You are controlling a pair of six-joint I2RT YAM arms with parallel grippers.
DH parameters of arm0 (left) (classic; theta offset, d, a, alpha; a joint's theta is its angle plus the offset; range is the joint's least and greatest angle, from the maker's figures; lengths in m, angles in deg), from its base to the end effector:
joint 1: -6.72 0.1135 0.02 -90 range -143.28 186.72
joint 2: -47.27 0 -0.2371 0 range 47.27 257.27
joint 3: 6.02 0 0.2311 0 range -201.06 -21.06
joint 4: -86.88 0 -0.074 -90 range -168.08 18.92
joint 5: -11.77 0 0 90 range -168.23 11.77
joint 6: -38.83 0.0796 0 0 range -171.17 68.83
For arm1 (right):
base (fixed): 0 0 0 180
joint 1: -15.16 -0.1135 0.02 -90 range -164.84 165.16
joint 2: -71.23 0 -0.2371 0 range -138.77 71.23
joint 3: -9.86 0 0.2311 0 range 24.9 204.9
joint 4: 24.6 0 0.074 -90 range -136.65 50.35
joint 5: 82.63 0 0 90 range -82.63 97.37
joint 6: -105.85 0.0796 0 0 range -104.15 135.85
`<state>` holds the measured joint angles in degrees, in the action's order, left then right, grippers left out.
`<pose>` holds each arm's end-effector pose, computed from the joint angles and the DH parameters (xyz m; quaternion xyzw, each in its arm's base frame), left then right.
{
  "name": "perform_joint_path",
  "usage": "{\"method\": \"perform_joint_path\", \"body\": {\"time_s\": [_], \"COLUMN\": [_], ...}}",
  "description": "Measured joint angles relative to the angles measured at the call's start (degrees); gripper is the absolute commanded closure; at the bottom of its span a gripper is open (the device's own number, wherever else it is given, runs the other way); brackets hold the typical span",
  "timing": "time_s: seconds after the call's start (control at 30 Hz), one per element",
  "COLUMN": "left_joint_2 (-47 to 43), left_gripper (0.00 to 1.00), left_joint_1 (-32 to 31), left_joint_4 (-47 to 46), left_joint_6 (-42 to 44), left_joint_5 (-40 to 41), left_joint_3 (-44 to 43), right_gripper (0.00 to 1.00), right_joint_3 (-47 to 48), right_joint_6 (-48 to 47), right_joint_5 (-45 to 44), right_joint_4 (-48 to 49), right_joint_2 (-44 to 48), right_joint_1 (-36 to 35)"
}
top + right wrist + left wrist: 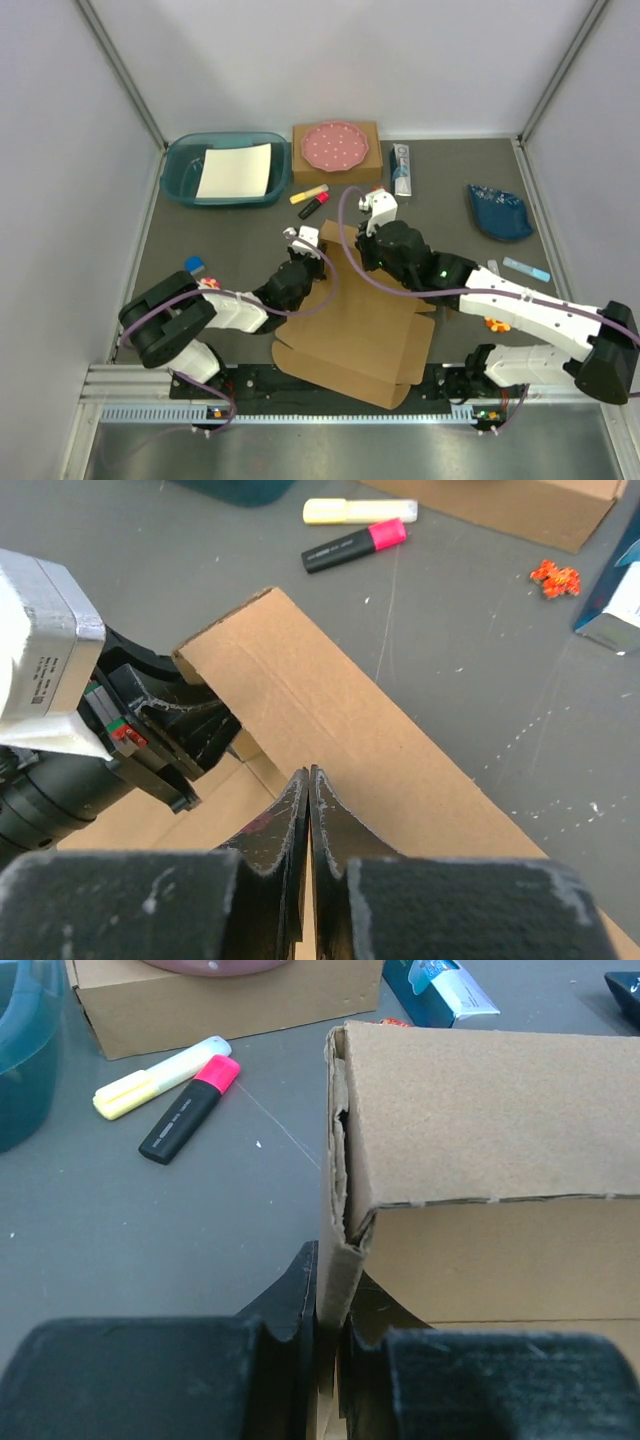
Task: Fold the paper box
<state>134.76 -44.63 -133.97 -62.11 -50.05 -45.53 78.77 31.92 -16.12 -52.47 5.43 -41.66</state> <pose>0.2213 -0.2166 0.1608 0.1000 0.7380 -0.1758 0.6437 0.1837 0.2229 0.2807 -0.1842 0.8112 0.1756 0.5264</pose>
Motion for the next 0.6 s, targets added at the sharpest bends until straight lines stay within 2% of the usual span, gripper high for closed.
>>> {"method": "perform_joint_path", "body": {"time_s": [0.17,0.3,0.5,0.53,0.6], "left_joint_2": [0.04,0.33,1.20,1.29,1.29], "left_gripper": [1.00,0.80,0.75,0.75,0.87], "left_joint_1": [-1.92,-2.34,-2.38,-2.40,-2.40], "left_joint_4": [0.24,0.09,0.26,0.26,0.22], "left_joint_6": [2.19,3.21,3.54,3.58,3.58], "left_joint_5": [4.57,6.86,8.15,8.13,8.02], "left_joint_3": [0.00,-0.02,0.04,0.13,0.20], "right_gripper": [1.00,1.00,1.00,1.00,1.00], "right_joint_3": [-0.94,-0.96,-0.96,-0.96,-0.96], "right_joint_6": [0.96,1.55,1.84,1.81,1.81], "right_joint_5": [1.38,1.62,2.27,2.38,2.54], "right_joint_4": [1.14,2.49,3.43,3.43,3.43], "right_joint_2": [-3.02,-4.44,-4.48,-4.46,-4.46], "right_joint_1": [0.24,0.37,0.37,0.37,0.37]}}
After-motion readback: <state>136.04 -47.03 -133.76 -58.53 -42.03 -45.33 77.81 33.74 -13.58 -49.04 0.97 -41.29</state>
